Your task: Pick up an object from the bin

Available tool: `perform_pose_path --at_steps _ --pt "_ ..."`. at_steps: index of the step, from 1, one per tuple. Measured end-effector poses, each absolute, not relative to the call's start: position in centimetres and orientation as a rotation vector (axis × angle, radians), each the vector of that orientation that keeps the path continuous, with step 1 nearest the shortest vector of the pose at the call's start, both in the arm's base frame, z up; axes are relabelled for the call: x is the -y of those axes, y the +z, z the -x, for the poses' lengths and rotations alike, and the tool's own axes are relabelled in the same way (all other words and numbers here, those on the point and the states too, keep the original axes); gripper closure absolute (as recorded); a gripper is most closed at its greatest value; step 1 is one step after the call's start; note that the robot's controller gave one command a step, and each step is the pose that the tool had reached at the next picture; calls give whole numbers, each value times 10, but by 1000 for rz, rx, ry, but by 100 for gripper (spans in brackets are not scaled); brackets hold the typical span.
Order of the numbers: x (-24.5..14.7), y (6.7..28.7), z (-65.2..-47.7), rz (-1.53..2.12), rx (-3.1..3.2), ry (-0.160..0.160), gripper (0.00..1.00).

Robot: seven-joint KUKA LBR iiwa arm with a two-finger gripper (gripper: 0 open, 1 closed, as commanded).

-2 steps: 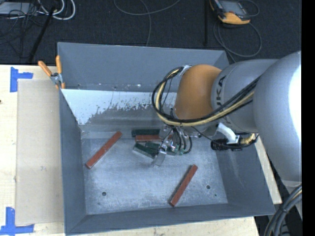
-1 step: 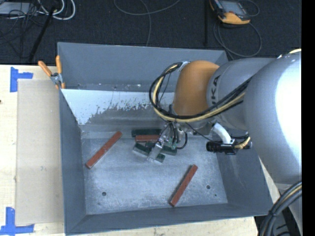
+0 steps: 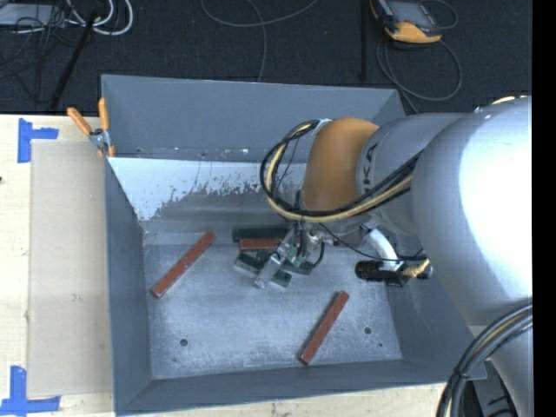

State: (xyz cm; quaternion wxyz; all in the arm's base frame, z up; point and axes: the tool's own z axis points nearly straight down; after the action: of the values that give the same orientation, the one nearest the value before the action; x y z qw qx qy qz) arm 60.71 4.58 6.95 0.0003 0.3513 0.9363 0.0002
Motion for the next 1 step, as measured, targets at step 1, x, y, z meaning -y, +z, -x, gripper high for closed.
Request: perform_pose_path --at_steps 1 --pt "-46 70 -607 -1098 -2942 -1 0"
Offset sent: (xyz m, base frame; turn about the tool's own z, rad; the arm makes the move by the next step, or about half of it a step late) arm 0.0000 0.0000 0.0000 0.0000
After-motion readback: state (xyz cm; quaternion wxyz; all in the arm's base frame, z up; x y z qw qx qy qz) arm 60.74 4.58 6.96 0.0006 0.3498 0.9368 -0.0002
